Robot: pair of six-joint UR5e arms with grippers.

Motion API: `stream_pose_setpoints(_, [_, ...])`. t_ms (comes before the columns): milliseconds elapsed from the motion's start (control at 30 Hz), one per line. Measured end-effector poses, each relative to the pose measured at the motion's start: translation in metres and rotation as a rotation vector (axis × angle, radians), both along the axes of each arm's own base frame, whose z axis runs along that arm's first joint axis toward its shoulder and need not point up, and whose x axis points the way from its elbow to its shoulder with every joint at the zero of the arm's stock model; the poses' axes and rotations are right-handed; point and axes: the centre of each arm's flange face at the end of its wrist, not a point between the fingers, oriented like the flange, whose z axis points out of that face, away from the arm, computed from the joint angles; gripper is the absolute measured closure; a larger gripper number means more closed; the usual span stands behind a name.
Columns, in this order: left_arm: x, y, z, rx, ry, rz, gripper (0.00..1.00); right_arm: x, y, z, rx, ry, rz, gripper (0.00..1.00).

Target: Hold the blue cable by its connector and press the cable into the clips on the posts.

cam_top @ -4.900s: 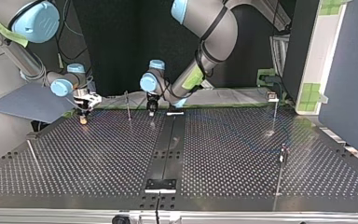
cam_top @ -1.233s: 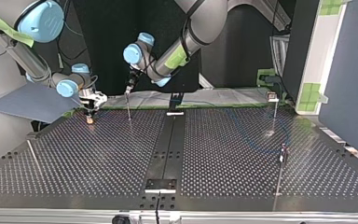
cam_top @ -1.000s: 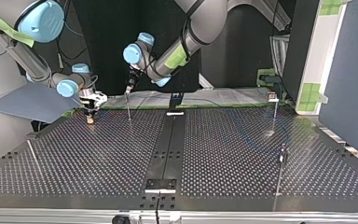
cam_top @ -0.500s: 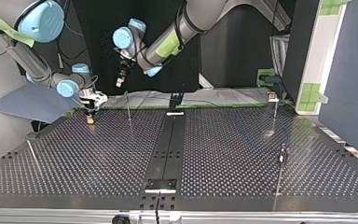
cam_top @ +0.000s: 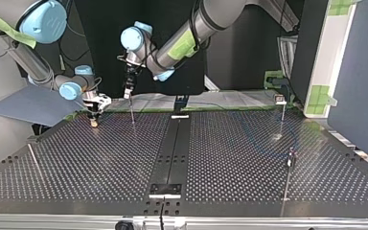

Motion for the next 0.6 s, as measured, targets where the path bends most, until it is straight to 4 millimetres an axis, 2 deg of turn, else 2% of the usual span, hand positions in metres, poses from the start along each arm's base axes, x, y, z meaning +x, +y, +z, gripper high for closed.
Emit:
stream_pose_setpoints(400, [0.027, 0.057, 0.033, -0.049, 0.051, 0.072, 0.0, 0.007, 0.002, 0.0, 0.001, -0.001, 0.012, 0.77])
stream_pose_setpoints(600, [0.02, 0.077, 0.049, -0.003, 0.057, 0.116, 0.0, 0.01, 0.003, 0.0, 0.002, -0.002, 0.017, 0.77])
